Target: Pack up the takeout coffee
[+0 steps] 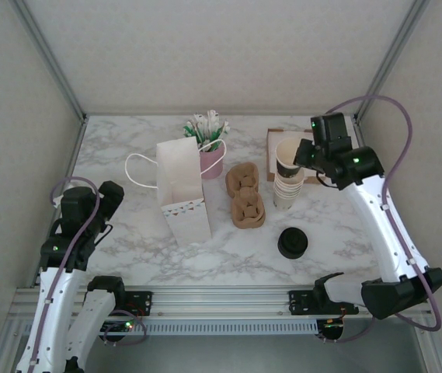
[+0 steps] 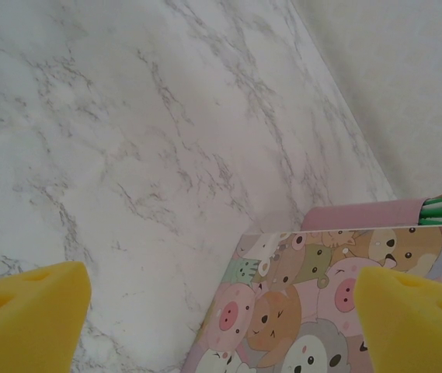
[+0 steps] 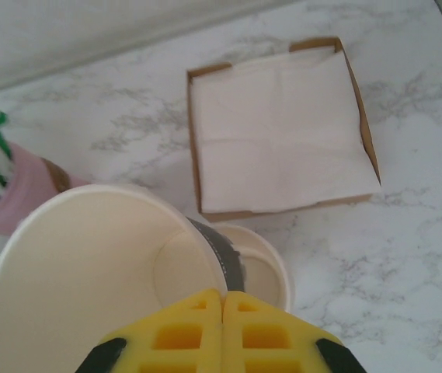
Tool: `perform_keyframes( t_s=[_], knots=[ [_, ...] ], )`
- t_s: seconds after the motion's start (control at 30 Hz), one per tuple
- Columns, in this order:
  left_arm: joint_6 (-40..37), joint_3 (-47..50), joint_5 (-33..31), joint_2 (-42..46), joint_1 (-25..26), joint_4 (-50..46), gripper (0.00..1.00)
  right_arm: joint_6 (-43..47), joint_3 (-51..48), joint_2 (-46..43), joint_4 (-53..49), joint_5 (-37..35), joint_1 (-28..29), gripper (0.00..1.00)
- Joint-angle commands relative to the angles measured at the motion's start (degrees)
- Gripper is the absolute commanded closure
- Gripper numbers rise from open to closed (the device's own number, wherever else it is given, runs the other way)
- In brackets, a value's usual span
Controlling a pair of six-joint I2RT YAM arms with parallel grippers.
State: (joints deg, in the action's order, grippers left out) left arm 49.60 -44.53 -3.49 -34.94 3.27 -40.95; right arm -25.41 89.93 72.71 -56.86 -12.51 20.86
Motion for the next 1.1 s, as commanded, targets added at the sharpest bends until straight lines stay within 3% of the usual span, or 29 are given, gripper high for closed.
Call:
perform_keyframes(
  t_s=[0.0, 0.1, 0.27, 0.43, 0.73, 1.07],
  knots=[
    [1.0, 1.0, -1.4, 0.4, -0.4, 0.1, 0.12, 2.9, 6.8, -2.2, -5.6, 4.9, -0.4, 1.0],
    [1.2, 1.3, -1.6, 0.4, -0.3, 0.3, 0.12, 3.3, 12.2, -2.4, -10.4, 9.4, 0.7, 1.0],
    [2.3, 2.4, -0.8, 0.4, -0.3, 0.4, 0.13, 1.8, 10.1, -5.0, -13.9, 9.2, 10.0, 1.0],
    [1.9, 2.4, -1.5, 1.0, -0.3, -2.4, 0.13, -3.1, 0.1, -9.5, -13.9, 9.0, 20.2, 1.0],
    [0.9, 3.3, 2.1, 1.2, -0.2, -6.7, 0.17, -8.5, -20.3, -18.2, -6.6, 9.5, 28.5, 1.0],
    [1.8, 7.6, 7.5, 1.8, 3.1, -10.2, 0.19, -10.1, -34.6, -17.4, 7.8, 8.0, 34.5, 1.0]
  ],
)
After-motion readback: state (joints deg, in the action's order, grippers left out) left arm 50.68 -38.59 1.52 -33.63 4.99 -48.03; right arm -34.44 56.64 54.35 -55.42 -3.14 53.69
